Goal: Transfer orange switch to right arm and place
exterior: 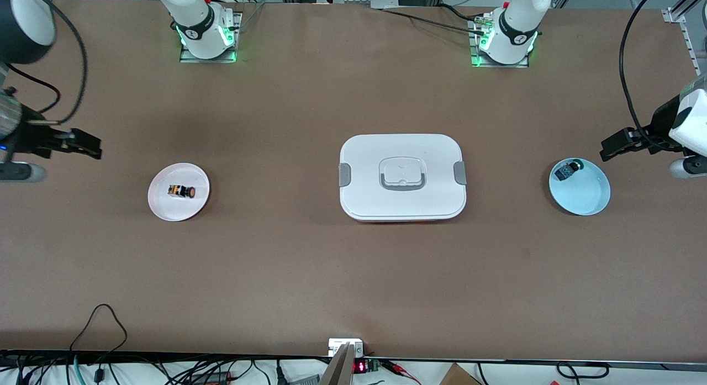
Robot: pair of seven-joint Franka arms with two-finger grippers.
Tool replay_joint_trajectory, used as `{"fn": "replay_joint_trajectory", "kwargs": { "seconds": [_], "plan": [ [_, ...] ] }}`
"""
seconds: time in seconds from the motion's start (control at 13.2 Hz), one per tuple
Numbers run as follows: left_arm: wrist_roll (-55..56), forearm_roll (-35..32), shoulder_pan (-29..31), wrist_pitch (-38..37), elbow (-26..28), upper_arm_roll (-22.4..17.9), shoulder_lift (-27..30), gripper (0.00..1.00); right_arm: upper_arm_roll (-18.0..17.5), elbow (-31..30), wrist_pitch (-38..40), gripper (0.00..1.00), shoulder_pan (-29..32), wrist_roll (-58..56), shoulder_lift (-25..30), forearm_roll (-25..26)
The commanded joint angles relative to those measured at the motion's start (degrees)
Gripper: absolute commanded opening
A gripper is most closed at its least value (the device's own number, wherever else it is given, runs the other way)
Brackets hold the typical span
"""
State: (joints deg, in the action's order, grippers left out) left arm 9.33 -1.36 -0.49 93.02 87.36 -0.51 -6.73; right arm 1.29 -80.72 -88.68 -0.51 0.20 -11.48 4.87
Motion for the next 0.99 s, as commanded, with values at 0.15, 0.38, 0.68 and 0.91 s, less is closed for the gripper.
{"fn": "replay_joint_trajectory", "kwargs": {
  "seconds": [0.15, 0.38, 0.68, 0.91],
  "plan": [
    [-1.24, -1.28, 0.05, -1.52, -1.93, 0.16, -0.83, 1.0, 1.43, -6.62, -0.26, 1.0, 2.36, -0.29, 4.17, -0.21],
    [-1.24, -1.28, 0.05, -1.44, -1.93, 0.16, -0.83, 1.0, 1.44, -15.75, -7.45, 1.0, 2.45, -1.35, 9.79, -0.3],
    [-1.24, -1.28, 0.05, -1.44, -1.93, 0.16, -0.83, 1.0, 1.09, -16.48, -7.65, 1.0, 2.18, -1.26, 11.83, -0.83],
    [-1.33, -1.28, 0.05, -1.44, -1.93, 0.16, -0.83, 1.0, 1.61, -16.22, -7.3, 1.0, 2.62, -1.35, 12.19, -4.51]
  ]
}}
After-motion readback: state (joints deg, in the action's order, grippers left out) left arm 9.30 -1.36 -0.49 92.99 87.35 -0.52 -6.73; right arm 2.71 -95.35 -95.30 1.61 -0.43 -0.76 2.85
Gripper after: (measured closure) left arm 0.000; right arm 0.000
